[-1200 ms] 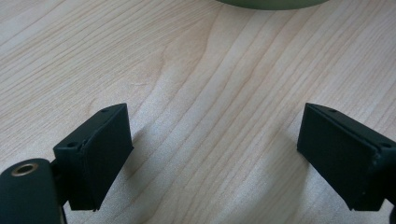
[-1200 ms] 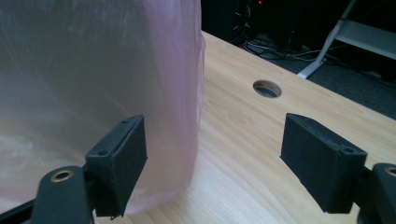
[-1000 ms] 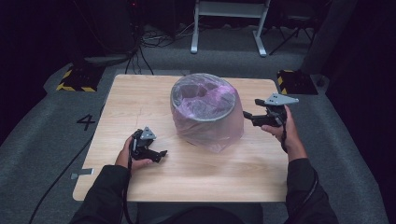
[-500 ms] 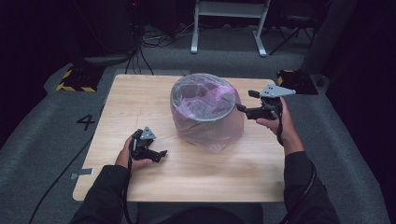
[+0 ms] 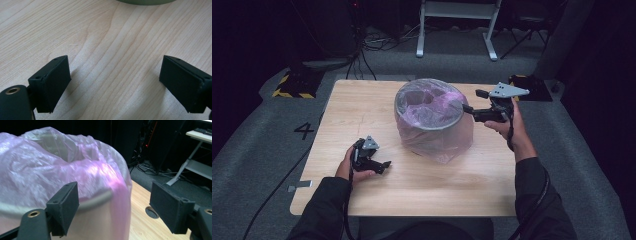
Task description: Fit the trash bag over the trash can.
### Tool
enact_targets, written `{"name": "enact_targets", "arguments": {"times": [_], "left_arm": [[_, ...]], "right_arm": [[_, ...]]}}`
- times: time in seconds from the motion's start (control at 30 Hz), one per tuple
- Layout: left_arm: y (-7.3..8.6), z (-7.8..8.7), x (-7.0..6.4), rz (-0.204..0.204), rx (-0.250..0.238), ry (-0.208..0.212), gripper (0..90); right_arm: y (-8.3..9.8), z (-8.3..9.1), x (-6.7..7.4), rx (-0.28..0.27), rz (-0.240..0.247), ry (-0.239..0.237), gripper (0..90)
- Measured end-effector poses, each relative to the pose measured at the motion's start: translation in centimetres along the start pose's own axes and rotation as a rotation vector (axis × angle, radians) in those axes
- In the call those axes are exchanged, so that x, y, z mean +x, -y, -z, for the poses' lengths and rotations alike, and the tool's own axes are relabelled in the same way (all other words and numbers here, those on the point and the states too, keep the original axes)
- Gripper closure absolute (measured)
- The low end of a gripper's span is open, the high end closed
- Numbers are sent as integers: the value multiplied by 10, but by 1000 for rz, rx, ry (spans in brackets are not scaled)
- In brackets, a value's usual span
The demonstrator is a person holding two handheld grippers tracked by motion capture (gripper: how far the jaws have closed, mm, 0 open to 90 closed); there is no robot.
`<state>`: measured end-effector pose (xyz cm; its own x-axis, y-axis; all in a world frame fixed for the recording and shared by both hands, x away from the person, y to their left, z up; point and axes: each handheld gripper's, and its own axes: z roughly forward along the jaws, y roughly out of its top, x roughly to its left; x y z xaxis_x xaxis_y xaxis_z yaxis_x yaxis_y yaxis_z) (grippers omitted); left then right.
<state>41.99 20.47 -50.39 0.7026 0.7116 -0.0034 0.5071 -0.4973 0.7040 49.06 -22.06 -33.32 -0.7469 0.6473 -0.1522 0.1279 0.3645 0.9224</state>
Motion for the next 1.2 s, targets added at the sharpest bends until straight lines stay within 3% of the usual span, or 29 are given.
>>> {"name": "enact_targets", "arguments": {"times": [0.5, 0.83, 1.07, 1.2], "left_arm": [[0, 0, 0, 1, 0, 0, 97], [0, 0, 0, 1, 0, 0, 97], [0, 0, 0, 1, 1, 2, 97], [0, 0, 0, -1, 1, 1, 97]], "right_arm": [[-29, -29, 26, 15, 50, -71, 255], [-35, -54, 36, 80, 51, -111, 268], [-37, -62, 43, 150, 84, -150, 256], [-39, -66, 42, 174, 54, -193, 250]]}}
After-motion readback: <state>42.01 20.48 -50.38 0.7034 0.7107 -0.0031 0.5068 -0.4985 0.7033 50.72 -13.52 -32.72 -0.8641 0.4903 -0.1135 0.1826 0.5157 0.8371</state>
